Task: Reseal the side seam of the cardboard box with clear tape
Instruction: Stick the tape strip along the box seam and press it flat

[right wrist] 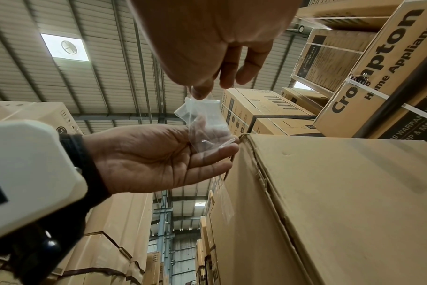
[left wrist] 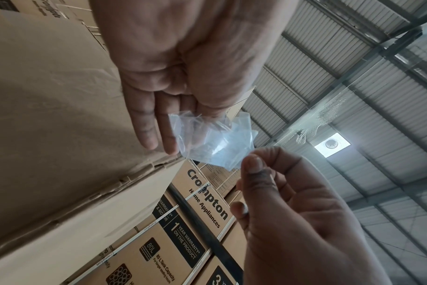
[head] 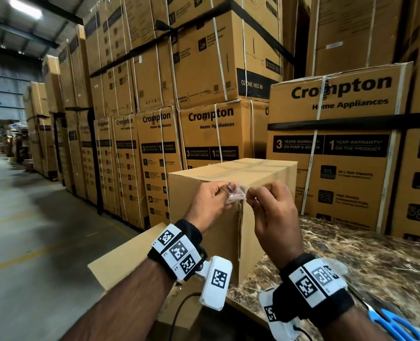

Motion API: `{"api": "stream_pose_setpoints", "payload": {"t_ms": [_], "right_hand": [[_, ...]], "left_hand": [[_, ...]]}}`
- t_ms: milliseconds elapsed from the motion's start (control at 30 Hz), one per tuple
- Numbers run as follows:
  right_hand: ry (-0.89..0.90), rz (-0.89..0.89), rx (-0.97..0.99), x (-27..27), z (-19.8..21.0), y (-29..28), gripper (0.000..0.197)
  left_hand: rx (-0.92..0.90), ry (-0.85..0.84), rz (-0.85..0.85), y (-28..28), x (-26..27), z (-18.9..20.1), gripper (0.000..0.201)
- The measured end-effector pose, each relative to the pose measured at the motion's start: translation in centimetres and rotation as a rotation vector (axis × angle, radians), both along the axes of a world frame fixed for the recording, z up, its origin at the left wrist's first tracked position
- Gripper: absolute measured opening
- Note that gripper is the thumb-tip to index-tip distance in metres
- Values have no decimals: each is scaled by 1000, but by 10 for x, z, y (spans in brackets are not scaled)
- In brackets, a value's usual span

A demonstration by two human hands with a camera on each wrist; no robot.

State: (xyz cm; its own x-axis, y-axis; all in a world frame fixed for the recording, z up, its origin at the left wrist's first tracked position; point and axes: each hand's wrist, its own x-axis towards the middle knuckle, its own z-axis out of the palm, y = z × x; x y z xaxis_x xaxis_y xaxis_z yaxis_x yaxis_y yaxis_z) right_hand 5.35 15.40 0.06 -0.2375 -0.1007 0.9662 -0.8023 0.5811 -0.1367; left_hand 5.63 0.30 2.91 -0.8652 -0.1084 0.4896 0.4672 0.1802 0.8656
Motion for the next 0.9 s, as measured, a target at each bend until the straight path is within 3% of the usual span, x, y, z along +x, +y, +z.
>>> {"api": "stream_pose_setpoints", "payload": {"t_ms": [533,667,767,867,900], "right_hand": [[42,-35,3,-8,-8,-1,20],[41,32,-52,-6,-9,-1,25],[-97,171,-200,-1,-7,-2,38],[-310,306,-267,9,-1,-5,11],[-406,350,-254,11,1,-7,18]], "left_hand": [[81,-33,86,13,-2,-2,20],[78,22,132,9,-4,-4,21],[-28,130,227,1,-3,-5,19],[-53,255,270,0,0,-4,28],[-64,285,268,1,1,-4,33]]}}
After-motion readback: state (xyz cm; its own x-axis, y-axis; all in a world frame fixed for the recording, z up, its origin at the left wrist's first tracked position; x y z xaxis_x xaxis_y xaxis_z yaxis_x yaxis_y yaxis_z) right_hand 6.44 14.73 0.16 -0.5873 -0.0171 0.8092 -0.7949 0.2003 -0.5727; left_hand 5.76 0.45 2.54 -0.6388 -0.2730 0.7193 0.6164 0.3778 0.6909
